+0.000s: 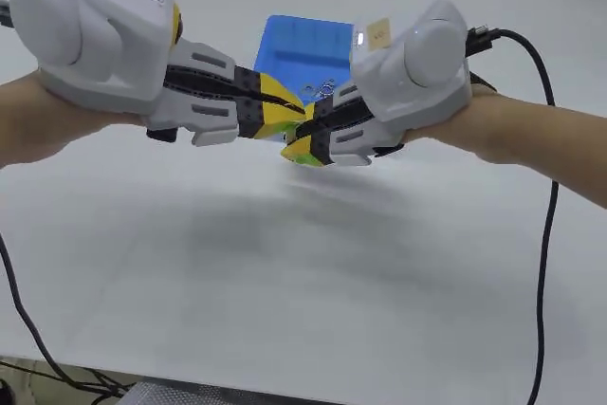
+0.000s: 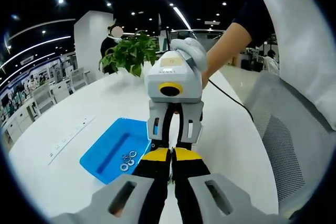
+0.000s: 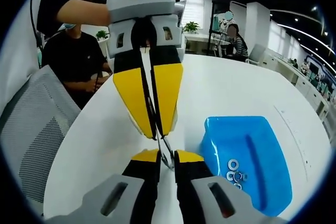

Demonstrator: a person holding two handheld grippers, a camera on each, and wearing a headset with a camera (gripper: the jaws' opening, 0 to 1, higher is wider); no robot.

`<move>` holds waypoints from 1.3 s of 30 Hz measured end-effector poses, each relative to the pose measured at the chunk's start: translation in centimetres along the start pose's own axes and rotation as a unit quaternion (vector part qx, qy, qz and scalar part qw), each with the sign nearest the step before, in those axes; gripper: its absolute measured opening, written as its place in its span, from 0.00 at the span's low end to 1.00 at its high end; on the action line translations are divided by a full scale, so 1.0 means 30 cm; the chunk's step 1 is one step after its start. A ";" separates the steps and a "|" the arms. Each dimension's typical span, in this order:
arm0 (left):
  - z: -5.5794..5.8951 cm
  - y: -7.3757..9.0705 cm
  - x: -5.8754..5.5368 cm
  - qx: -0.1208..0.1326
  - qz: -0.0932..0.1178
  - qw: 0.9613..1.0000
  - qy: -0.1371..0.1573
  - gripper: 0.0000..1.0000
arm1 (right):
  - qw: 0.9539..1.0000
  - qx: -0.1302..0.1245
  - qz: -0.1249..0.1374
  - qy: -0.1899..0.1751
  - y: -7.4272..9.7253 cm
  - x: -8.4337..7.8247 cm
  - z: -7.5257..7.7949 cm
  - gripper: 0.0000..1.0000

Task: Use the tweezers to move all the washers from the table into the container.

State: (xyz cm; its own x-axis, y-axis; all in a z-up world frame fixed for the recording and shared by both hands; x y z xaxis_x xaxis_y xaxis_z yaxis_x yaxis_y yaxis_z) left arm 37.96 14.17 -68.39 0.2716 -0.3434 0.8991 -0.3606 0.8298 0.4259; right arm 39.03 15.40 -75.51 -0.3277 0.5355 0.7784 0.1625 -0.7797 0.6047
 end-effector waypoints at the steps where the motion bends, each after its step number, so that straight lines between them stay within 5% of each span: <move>1: 0.000 0.000 -0.001 0.000 0.000 1.000 0.000 0.05 | 1.000 0.000 -0.001 0.004 -0.002 0.000 -0.001 0.11; 8: 0.006 -0.007 0.003 0.004 -0.006 1.000 -0.001 0.05 | 0.999 -0.004 0.000 0.039 -0.001 0.000 -0.002 0.10; 16: -0.010 0.009 0.000 0.045 -0.009 0.999 0.020 0.07 | 0.999 -0.018 0.000 0.029 -0.003 0.001 0.004 0.09; 19: -0.009 0.033 0.007 0.059 0.000 0.998 0.027 0.26 | 1.000 -0.023 0.003 0.021 0.000 0.003 0.005 0.09; 23: 0.003 0.065 0.008 0.075 0.000 0.997 0.017 0.30 | 0.999 -0.026 0.004 0.018 0.013 0.013 0.003 0.09; 25: 0.013 0.085 0.022 0.078 0.024 0.996 0.037 0.38 | 0.999 -0.030 0.009 0.016 0.023 0.028 0.000 0.09; 28: 0.028 0.112 0.043 0.091 0.061 0.991 0.081 0.53 | 0.999 -0.038 0.018 0.012 0.046 0.058 -0.006 0.09; 36: 0.047 0.159 0.008 0.148 0.063 0.981 0.110 0.82 | 0.998 -0.053 0.022 0.004 0.119 0.096 -0.013 0.09; 39: 0.058 0.188 0.037 0.163 0.122 0.967 0.153 0.85 | 0.998 -0.059 0.023 0.006 0.152 0.109 -0.012 0.09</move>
Point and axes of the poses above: the centre of the closed fingertips' face, and the gripper's own axes: y roughly backward along the fingers, z roughly to its right, x roughly out of its top, the point moved 2 cm from there along y, roughly backward along the fingers, and after that the axes turned 11 degrees about y, right-handed, at the moved point
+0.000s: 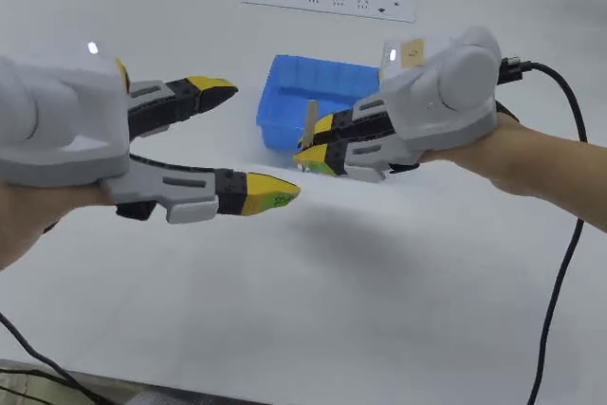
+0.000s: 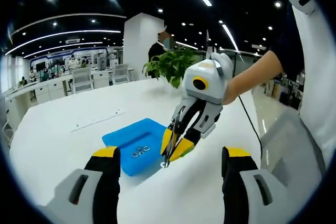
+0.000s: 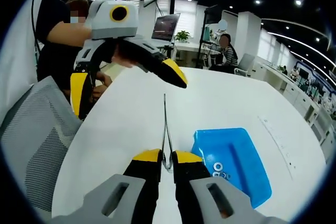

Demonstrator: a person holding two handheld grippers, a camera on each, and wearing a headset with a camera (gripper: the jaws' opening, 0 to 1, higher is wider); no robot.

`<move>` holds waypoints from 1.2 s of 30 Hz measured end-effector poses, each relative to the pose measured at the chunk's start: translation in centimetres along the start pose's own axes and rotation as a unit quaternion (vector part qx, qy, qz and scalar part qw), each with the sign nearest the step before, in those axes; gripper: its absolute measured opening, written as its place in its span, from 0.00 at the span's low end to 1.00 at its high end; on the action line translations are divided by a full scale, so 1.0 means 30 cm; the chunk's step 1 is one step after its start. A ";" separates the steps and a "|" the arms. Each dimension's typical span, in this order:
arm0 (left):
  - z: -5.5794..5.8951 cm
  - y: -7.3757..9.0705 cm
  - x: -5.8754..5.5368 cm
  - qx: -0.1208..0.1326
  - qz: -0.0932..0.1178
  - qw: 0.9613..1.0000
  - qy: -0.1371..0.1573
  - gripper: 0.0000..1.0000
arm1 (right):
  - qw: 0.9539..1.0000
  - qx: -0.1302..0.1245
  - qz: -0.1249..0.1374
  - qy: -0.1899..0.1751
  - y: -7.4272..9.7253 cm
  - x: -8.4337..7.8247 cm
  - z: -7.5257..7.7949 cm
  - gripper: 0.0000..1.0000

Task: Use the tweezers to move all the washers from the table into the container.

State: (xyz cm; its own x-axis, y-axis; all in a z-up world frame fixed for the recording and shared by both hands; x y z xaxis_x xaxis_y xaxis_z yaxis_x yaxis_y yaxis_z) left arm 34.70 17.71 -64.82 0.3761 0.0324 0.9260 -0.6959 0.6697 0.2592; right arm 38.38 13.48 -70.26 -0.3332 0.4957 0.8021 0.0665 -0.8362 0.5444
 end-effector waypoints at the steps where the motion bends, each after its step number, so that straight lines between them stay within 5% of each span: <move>1: -0.001 0.007 0.005 0.004 0.010 1.000 0.013 0.88 | 1.000 -0.002 0.001 -0.002 0.010 0.004 0.003 0.09; 7: -0.002 0.055 0.052 0.028 0.059 0.997 0.046 0.98 | 0.999 -0.037 0.010 -0.015 0.084 0.036 0.054 0.09; 17: -0.002 0.097 0.072 0.042 0.073 0.995 0.054 1.00 | 0.995 -0.090 0.028 -0.041 0.158 0.052 0.219 0.10; 27: 0.004 0.088 -0.004 0.041 0.052 0.996 0.066 1.00 | 0.990 -0.106 0.006 -0.090 0.102 -0.096 0.315 0.10; 36: -0.013 0.100 -0.063 0.063 0.041 0.994 0.083 1.00 | 0.991 -0.085 -0.021 -0.100 0.036 -0.212 0.294 0.10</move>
Point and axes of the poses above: the centre of the closed fingertips' face, and the gripper's own axes: y roughly backward along the fingers, z roughly to its right, x roughly out of its top, the point moved 2 cm from there along y, roughly backward along the fingers, and after that the axes turned 11 degrees about y, right-handed, at the moved point
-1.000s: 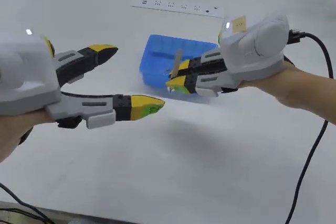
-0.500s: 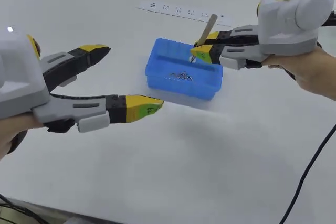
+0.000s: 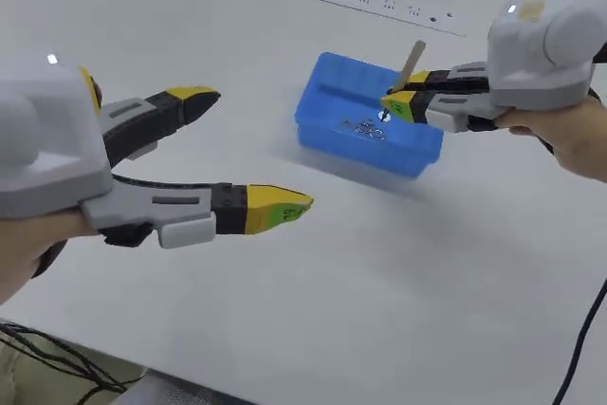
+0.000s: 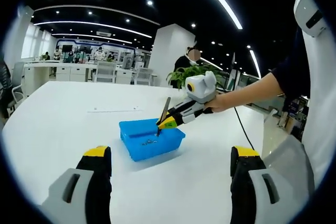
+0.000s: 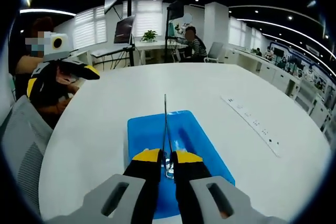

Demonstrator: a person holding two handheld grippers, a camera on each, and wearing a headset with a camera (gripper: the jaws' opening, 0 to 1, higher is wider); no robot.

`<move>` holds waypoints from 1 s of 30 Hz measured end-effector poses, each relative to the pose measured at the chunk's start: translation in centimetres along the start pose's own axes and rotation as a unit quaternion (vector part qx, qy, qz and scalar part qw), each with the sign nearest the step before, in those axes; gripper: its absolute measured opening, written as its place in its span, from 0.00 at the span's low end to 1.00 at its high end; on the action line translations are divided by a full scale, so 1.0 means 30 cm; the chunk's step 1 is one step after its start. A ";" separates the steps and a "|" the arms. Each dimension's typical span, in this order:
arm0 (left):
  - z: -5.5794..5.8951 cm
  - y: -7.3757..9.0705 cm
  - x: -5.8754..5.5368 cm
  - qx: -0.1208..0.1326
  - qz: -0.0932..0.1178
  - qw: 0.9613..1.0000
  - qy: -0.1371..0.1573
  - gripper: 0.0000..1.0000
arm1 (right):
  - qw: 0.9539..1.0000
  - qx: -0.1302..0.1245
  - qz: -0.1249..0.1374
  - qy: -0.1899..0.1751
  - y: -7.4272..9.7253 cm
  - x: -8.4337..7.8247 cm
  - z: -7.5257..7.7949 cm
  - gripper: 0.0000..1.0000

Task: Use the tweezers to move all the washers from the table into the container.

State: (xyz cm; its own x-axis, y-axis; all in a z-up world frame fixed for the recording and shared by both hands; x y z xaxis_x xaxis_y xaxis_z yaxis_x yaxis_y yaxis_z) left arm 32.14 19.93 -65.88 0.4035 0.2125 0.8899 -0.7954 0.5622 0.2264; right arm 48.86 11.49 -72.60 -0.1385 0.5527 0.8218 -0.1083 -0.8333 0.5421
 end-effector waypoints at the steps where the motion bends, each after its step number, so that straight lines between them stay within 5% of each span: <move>1: 0.003 -0.001 -0.004 0.002 -0.002 1.000 0.000 1.00 | 1.000 -0.001 -0.001 -0.002 -0.001 -0.010 -0.002 0.10; 7: 0.015 -0.006 0.005 0.000 0.015 1.000 0.018 1.00 | 1.000 -0.010 -0.007 -0.009 0.006 -0.051 0.000 0.10; 21: 0.056 -0.032 -0.012 -0.013 -0.002 1.000 0.005 1.00 | 0.999 -0.020 -0.002 -0.025 0.023 -0.059 0.036 0.10; 30: 0.050 -0.026 -0.017 -0.011 -0.003 1.000 0.006 1.00 | 1.000 -0.020 -0.005 -0.014 0.028 -0.038 0.027 0.09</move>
Point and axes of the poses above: the centre of the closed fingertips' face, and the gripper's own axes: y roughly backward along the fingers, z roughly to its right, x roughly out of its top, the point moved 2 cm from there along y, roughly backward along the fingers, and after that the axes turned 11 degrees about y, right-handed, at the moved point
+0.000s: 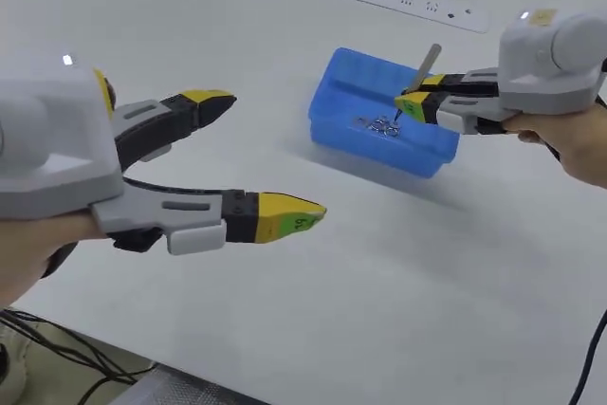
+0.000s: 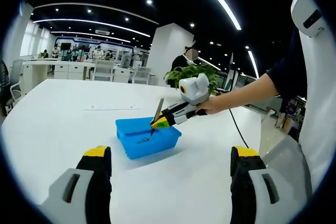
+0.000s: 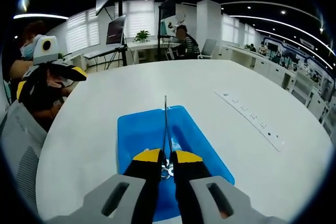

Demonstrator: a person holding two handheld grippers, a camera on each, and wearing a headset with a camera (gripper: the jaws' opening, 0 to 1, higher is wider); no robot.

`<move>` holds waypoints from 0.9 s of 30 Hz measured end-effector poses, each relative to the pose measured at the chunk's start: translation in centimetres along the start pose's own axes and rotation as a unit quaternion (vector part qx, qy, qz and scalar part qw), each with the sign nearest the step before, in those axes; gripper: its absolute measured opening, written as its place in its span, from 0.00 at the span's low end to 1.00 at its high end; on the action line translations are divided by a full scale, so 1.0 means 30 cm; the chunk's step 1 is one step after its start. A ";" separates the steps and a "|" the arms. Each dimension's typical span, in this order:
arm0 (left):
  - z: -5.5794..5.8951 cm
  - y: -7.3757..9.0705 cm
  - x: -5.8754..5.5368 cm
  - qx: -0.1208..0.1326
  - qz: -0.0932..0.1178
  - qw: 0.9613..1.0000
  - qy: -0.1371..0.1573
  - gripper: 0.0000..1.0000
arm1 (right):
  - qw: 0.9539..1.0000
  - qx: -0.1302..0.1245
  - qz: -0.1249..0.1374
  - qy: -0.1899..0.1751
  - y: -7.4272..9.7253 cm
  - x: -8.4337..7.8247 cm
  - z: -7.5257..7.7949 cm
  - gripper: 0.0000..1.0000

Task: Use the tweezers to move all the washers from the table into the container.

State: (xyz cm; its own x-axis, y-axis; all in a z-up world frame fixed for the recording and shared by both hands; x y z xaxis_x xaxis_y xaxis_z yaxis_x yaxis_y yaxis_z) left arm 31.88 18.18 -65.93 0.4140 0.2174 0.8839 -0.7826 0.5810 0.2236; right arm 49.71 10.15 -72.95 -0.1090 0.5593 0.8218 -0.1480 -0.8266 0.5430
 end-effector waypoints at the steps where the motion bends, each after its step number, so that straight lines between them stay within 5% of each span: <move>1: -0.003 0.000 -0.002 0.002 -0.002 1.000 -0.001 1.00 | 1.000 -0.001 0.000 0.001 0.003 0.005 0.000 0.09; 6: -0.012 -0.008 -0.001 0.004 -0.004 1.000 -0.003 1.00 | 1.000 -0.003 0.001 0.005 0.009 0.013 0.005 0.08; 16: -0.045 -0.044 0.068 0.015 0.008 0.999 -0.031 1.00 | 1.000 -0.010 0.007 0.020 0.054 0.099 -0.017 0.07; 24: -0.035 -0.102 0.135 0.000 0.000 0.997 -0.075 0.98 | 0.999 -0.006 0.015 0.048 0.107 0.185 -0.074 0.08; 27: 0.010 -0.128 0.168 -0.033 -0.005 0.995 -0.089 0.89 | 0.998 0.008 0.008 0.057 0.126 0.191 -0.118 0.08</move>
State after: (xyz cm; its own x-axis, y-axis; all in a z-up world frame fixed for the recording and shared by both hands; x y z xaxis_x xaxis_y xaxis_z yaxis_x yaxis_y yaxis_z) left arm 36.82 16.81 -62.21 0.3273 0.0721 0.9421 -0.7437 0.6347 0.2098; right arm 45.06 10.45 -66.80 -0.2232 0.5485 0.8058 -0.1297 -0.8360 0.5332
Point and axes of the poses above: the centre of the closed fingertips' face, and the gripper's own axes: y roughly backward along the fingers, z roughly to its right, x roughly out of its top, the point moved 2 cm from there along y, roughly backward along the fingers, and after that the axes turned 11 degrees about y, right-handed, at the moved point
